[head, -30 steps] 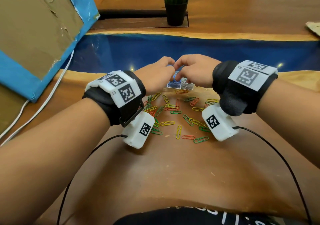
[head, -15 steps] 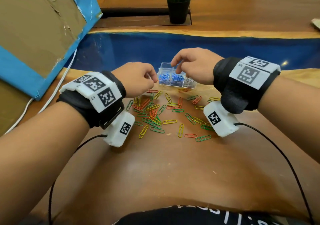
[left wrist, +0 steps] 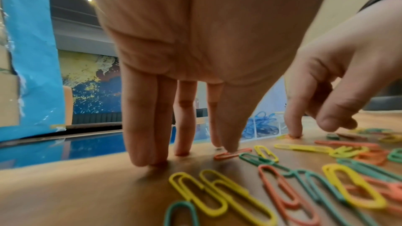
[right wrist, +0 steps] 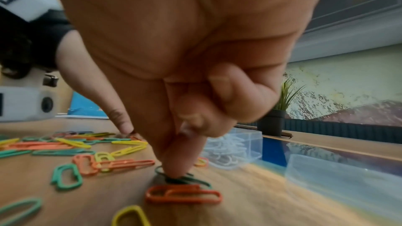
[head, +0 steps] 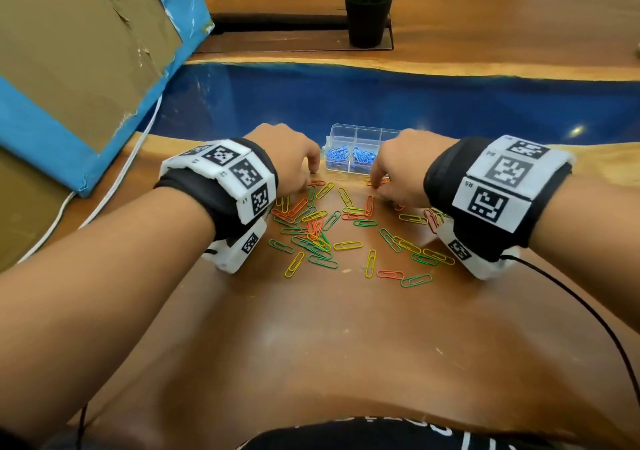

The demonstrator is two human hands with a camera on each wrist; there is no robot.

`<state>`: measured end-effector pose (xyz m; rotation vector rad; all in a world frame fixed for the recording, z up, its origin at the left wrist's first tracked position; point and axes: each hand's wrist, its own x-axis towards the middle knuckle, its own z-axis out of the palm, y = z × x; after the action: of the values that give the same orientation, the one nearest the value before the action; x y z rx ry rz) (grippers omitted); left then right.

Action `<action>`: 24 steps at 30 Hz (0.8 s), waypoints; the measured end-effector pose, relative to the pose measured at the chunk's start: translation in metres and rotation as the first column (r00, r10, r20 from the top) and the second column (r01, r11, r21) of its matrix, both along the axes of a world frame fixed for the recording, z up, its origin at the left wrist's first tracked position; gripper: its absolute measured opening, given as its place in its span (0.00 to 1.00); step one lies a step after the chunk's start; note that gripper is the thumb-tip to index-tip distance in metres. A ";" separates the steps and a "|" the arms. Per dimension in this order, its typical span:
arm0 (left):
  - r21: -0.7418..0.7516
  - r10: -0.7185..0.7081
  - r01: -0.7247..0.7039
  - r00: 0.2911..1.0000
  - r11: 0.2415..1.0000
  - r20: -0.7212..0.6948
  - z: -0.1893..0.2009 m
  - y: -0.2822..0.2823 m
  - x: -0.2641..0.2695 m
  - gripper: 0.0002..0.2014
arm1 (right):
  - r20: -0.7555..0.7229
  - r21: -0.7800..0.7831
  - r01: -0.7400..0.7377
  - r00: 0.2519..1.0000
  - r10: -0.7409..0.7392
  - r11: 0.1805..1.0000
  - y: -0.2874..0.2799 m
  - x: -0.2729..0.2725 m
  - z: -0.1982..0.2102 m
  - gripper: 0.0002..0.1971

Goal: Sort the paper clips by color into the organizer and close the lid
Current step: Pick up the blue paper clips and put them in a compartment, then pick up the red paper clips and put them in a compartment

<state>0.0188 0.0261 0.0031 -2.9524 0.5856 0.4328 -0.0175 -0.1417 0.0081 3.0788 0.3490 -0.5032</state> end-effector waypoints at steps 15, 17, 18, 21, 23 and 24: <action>0.039 0.007 -0.007 1.000 0.999 0.001 0.001 -0.006 0.004 0.08 | 0.038 0.001 -0.008 0.999 0.008 1.000 -0.008 0.001 -0.001 0.04; 0.041 0.006 -0.007 1.000 0.999 0.016 0.000 -0.005 0.001 0.08 | 0.043 0.038 -0.012 0.999 0.010 0.999 -0.008 0.000 0.000 0.04; 0.035 0.005 -0.006 1.000 0.999 0.021 0.001 -0.005 0.000 0.08 | 0.045 0.079 -0.005 0.999 0.001 0.997 -0.008 -0.001 0.002 0.04; -0.010 0.025 -0.025 1.000 1.000 -0.006 0.003 -0.004 -0.003 0.09 | 0.026 0.274 0.076 0.996 -0.086 0.959 -0.014 -0.003 0.011 0.03; -0.142 0.070 -0.077 0.996 0.987 -0.055 0.011 -0.001 -0.005 0.08 | -0.066 0.437 0.155 0.988 -0.140 0.886 -0.019 -0.005 0.012 0.01; -0.218 0.085 -0.097 0.994 0.971 -0.063 0.015 0.001 -0.005 0.07 | -0.137 0.536 0.208 0.978 -0.158 0.818 -0.023 -0.006 0.012 0.03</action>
<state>0.0139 0.0274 0.0181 -3.1990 0.5376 0.4856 -0.0235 -0.1646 0.0205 3.6871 0.2260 -0.6410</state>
